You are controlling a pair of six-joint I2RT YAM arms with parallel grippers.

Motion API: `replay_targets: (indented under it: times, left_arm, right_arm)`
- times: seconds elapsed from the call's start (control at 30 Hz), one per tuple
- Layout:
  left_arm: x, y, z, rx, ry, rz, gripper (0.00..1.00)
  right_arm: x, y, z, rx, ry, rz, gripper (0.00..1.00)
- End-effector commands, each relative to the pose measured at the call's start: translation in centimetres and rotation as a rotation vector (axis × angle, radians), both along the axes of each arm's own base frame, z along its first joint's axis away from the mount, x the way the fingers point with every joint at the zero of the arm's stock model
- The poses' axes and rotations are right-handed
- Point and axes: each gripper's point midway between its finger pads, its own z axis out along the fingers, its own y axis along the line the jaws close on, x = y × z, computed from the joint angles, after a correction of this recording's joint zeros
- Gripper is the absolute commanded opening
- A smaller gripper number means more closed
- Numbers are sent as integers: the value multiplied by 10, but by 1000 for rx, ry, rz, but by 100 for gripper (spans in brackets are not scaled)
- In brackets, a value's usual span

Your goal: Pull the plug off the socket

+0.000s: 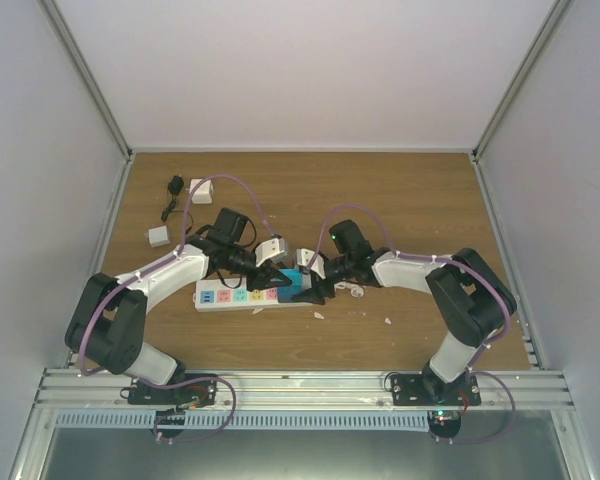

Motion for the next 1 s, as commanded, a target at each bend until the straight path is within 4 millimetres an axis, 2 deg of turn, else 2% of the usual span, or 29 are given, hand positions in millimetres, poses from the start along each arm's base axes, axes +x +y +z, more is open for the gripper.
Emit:
replay_targets:
  times: [0.0,0.37,0.67,0.97]
  left_arm:
    - [-1,-3,8,-28,-47,-10,29]
    - [-7,-7,21,-81,-41,-48,25]
    - [-6,-10,35,-118,-27,-66,19]
    - [-10,-11,51,-180,9,-90,14]
  right_arm:
    - [-4,8,3,25,-15,23,79]
    - [-2,5,-6,3,-26,-3,67]
    - [-4,2,-12,-10,-29,0,50]
    - [-5,0,-20,-32,-29,-1,46]
